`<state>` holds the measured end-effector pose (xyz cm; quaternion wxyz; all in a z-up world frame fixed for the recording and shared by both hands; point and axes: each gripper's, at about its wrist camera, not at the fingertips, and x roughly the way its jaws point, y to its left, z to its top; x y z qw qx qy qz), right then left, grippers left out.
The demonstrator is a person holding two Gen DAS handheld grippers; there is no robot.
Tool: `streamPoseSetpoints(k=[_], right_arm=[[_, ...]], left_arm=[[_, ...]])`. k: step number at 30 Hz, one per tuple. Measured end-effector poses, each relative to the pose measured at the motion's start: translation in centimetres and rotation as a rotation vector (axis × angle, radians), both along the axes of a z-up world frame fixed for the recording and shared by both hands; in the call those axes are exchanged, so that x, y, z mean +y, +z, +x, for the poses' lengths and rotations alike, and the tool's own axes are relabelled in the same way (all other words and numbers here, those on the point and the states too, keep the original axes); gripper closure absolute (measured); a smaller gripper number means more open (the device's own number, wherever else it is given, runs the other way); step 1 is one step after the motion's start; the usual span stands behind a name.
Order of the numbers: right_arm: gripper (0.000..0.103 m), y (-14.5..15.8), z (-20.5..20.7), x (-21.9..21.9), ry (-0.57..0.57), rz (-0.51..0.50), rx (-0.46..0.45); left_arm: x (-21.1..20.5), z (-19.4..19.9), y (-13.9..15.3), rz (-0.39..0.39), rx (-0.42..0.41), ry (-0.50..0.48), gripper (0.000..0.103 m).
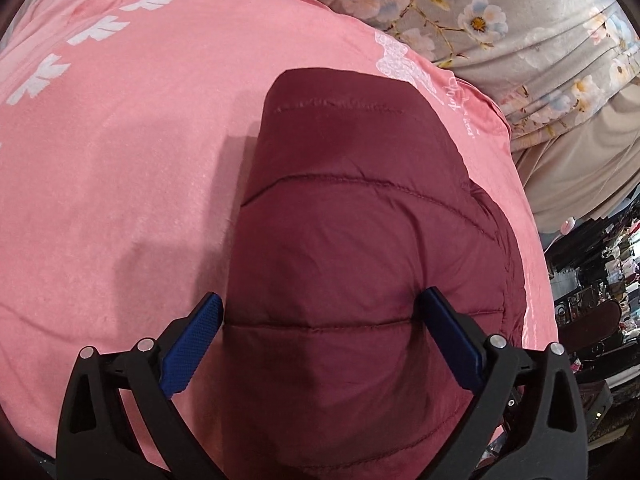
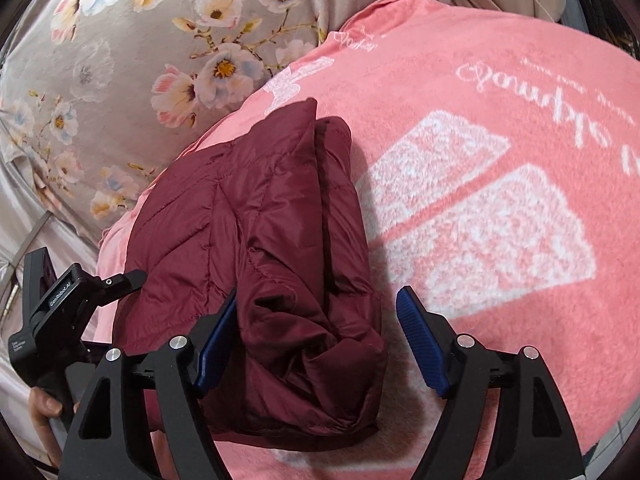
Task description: Fold large clothes
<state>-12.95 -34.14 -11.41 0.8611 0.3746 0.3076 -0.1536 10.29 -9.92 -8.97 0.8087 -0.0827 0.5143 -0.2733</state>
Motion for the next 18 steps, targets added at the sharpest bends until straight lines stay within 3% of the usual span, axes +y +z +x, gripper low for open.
streamPoseSetpoints(k=[5,18], right_arm=[[0.026,-0.7,0.3,0.1,0.002,0.037,-0.012],[0.024,-0.7,1.8,0.5,0.031,0.016,-0.033]], left_arm=[[-0.5,0.4,-0.8,-0.007,0.010,-0.005,0.005],[-1.0,0.8,-2.5,-0.030,0.016,-0.015,0.005]])
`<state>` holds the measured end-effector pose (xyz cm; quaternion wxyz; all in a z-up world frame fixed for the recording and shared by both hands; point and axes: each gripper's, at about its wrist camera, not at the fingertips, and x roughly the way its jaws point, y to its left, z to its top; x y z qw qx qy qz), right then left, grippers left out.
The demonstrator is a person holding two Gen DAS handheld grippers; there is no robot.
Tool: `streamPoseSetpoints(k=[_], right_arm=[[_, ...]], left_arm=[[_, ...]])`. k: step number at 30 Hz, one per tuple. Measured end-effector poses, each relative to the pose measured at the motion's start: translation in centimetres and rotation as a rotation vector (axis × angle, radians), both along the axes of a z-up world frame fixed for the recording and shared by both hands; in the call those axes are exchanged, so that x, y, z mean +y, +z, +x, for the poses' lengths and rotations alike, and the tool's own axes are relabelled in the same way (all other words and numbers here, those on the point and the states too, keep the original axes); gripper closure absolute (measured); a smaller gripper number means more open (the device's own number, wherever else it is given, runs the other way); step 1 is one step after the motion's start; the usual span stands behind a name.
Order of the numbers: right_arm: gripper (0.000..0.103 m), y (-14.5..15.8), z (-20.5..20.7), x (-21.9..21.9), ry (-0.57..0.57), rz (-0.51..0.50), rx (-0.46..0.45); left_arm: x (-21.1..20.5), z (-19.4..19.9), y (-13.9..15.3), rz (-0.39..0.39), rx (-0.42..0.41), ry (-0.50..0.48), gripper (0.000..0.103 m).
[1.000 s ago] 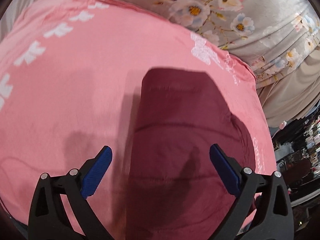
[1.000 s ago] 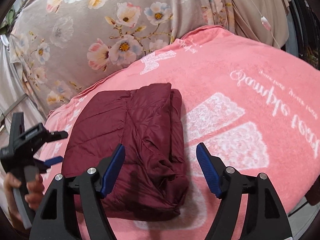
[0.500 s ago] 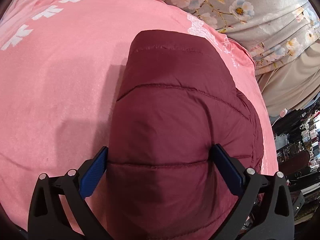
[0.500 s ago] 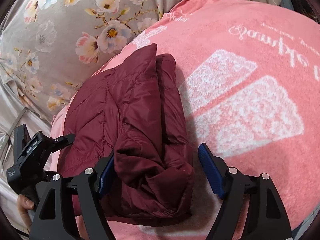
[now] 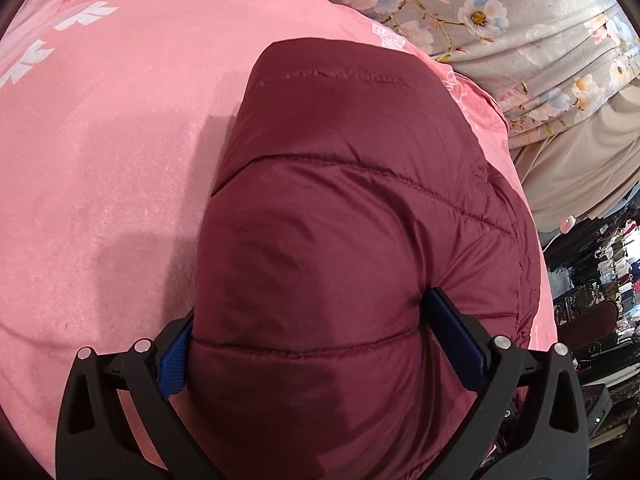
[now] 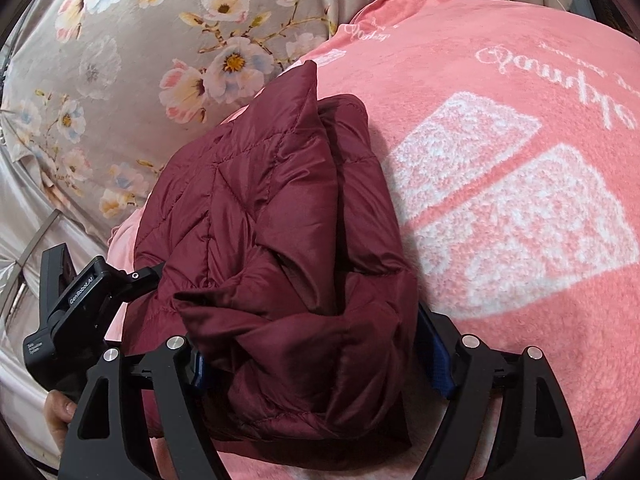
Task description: Fold large clothes
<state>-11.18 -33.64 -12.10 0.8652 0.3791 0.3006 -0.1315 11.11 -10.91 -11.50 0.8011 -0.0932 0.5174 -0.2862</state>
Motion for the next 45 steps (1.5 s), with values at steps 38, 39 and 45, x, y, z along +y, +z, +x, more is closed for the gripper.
streamPoseSetpoints(k=[38,39,45], right_arm=[[0.082,27.2,2.8,13.4,0.243,-0.678,-0.638],[0.082,27.3,3.6,14.0,0.258,-0.689,-0.646],[0.082,26.2,8.2,16.0,0.307,-0.692,-0.629]], left_arm=[[12.8,-3.4,26.3,-0.463,-0.654,-0.181,0.061],[13.6,-3.2,26.6,-0.469,-0.669,-0.172,0.061],[17.2,-0.8,26.0,-0.459,-0.710,-0.116,0.061]])
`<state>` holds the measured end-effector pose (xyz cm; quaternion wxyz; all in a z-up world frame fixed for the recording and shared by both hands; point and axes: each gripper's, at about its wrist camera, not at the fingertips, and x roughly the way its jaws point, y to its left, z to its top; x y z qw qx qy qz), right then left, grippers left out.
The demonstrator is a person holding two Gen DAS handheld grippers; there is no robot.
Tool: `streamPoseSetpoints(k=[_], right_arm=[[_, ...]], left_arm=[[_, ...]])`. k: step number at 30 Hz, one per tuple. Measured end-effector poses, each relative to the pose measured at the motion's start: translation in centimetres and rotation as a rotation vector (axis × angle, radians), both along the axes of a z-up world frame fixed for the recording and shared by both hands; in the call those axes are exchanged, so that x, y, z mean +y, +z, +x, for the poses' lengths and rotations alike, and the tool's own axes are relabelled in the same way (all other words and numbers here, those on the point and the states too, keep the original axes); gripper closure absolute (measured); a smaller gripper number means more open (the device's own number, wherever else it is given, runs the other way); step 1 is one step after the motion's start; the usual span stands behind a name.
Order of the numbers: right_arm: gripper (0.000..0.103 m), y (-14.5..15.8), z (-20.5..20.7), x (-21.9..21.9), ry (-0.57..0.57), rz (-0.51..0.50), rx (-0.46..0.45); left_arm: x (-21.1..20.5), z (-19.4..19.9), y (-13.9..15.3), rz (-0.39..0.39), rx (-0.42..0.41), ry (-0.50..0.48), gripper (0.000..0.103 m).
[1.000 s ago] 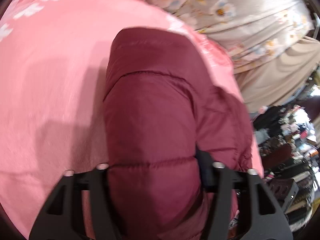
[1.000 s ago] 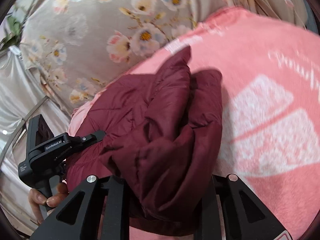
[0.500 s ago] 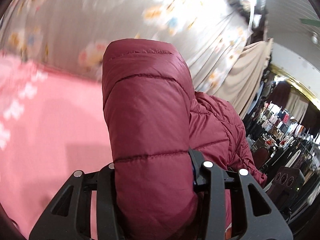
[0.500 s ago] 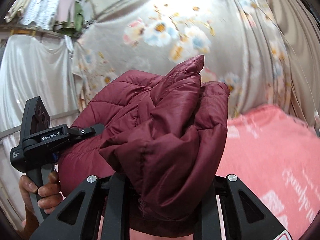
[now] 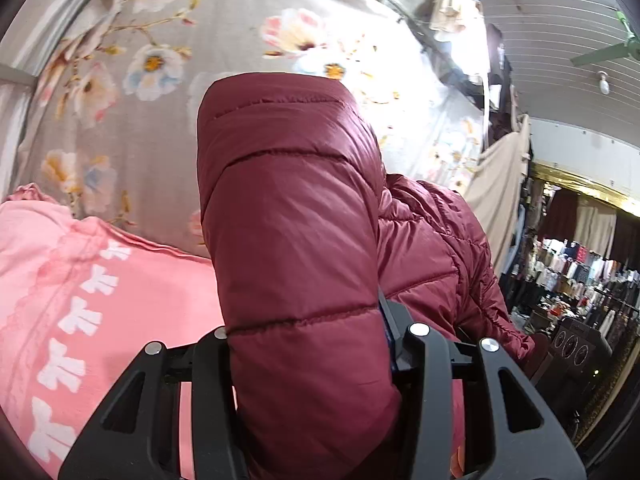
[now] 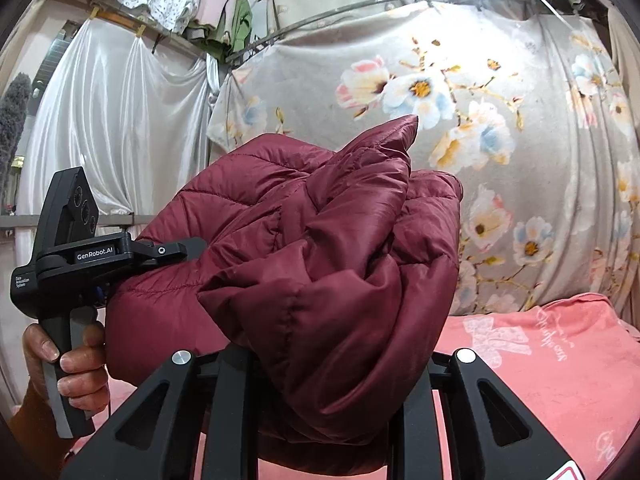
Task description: Fold large clothes
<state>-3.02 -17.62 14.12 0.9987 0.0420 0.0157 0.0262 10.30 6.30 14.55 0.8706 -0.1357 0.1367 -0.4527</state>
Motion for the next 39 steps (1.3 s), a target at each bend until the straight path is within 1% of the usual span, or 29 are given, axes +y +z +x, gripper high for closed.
streamPoseSetpoints(k=[4,5,7,11,18,24,29,39], right_arm=[[0.082,-2.0,3.7,0.8,-0.002,0.002,0.032],[0.082,-2.4,4.1,0.9,-0.002,0.005,0.039],[0.082,-3.8,5.7,1.0,-0.006,0.020,0.066],[0.082,-6.3,8.4,0.9,-0.022,0.051,0.115],[0.082,-9.9,11.0,0.0,-0.050,0.096,0.189],[0.082,-13.1,12.9,-1.0,-0.070,0.126,0.253],[0.082,-15.2,14.1,-1.7,-0.088,0.147,0.300],[0.082,-19.3,16.3,-2.5,-0.101,0.158,0.400]], left_arm=[[1.1,3.1,-1.5,0.010,0.004,0.027,0.061],[1.3,4.2,-2.0,0.015,0.006,0.031,0.061],[1.5,5.5,-2.9,0.028,0.010,0.041,0.061],[1.1,8.0,-4.9,0.064,0.036,0.054,0.061],[-0.7,11.5,-8.8,0.122,0.083,0.061,0.061],[-2.2,13.2,-11.6,0.170,0.129,0.065,0.061],[-3.6,14.5,-13.7,0.203,0.161,0.062,0.061],[-5.6,16.7,-18.3,0.258,0.245,0.064,0.061]])
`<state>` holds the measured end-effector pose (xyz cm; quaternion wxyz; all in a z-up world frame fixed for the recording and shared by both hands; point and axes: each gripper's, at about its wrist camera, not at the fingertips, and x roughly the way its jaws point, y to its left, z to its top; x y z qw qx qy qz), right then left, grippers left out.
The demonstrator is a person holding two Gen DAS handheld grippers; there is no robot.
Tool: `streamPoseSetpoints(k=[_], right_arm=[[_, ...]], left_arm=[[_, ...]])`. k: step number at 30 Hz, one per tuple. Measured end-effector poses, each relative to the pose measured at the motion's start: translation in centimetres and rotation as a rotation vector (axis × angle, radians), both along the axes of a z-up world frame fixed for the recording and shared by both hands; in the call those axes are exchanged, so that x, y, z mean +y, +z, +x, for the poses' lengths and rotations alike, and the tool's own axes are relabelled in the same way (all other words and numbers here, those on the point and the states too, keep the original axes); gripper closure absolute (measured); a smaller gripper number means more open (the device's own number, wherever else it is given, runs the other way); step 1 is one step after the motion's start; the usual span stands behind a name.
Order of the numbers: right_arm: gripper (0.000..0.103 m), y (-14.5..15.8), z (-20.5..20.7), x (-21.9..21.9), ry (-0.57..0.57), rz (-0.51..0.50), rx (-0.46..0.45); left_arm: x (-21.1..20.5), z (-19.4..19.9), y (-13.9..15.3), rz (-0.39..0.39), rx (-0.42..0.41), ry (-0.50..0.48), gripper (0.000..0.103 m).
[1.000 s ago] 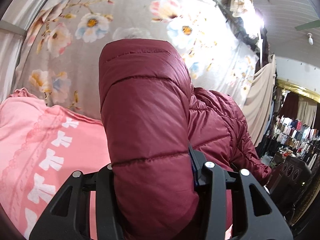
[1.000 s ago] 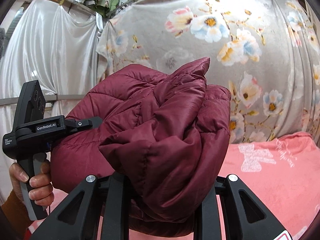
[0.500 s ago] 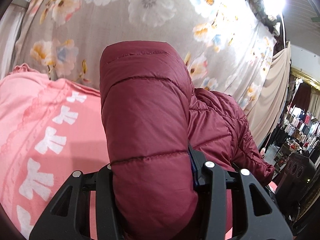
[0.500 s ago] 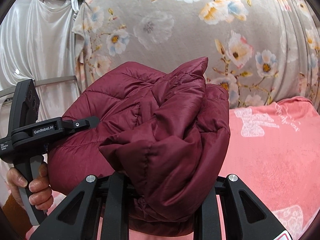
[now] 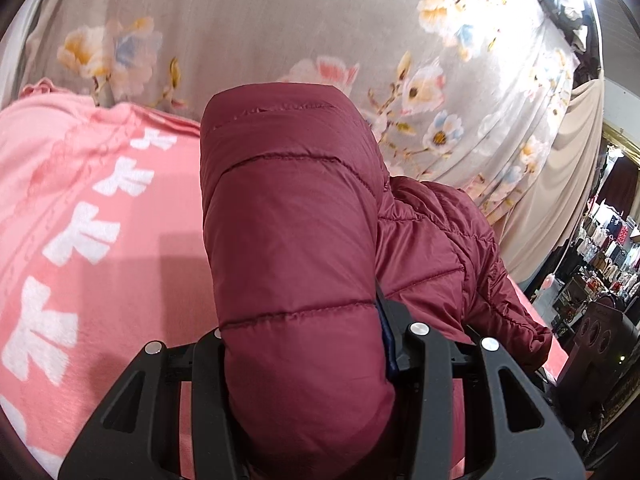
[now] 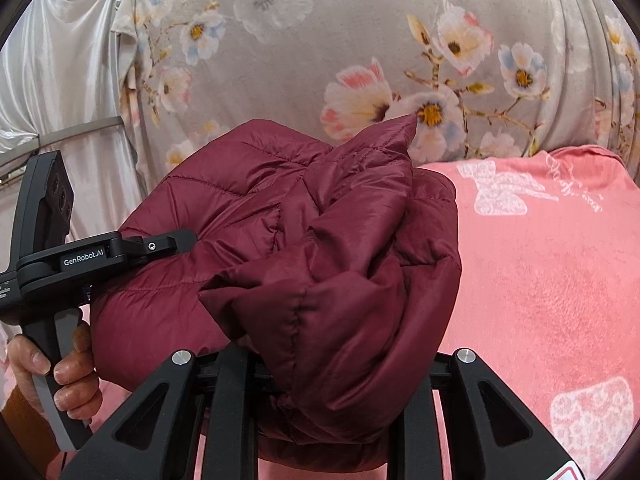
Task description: Fold large clothes
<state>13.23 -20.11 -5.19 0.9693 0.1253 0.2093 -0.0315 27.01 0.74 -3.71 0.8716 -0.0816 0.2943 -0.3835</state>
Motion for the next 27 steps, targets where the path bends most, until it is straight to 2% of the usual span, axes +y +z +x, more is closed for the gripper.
streamPoseSetpoints(k=[6,12,19,21,24,25,27], right_arm=[[0.082,-2.2,1.3,-0.3,0.008,0.012,0.060],[0.082,-3.1,2.1,-1.0,0.017,0.065,0.104],[0.079,-3.4,2.5,-0.9,0.012,0.066,0.151],[0.076,-3.7,2.9,-1.0,0.012,0.078,0.179],[0.066,-4.0,3.1,-1.2,0.009,0.096,0.208],[0.061,-4.1,3.0,-1.3,0.001,0.101,0.221],[0.048,-4.1,2.6,-1.4,-0.018,0.096,0.245]], left_arm=[[-0.6,0.9,-2.3,0.023,0.039,0.013,0.061],[-0.8,1.9,-4.8,0.039,0.084,0.017,0.061],[-0.6,2.2,-5.9,0.025,0.075,0.015,0.059],[-0.6,2.4,-6.3,0.029,0.076,0.016,0.057],[-0.5,2.9,-6.8,0.030,0.092,0.020,0.053],[-0.4,3.1,-7.0,0.030,0.101,0.022,0.051],[-0.5,3.4,-7.0,0.039,0.122,0.037,0.041]])
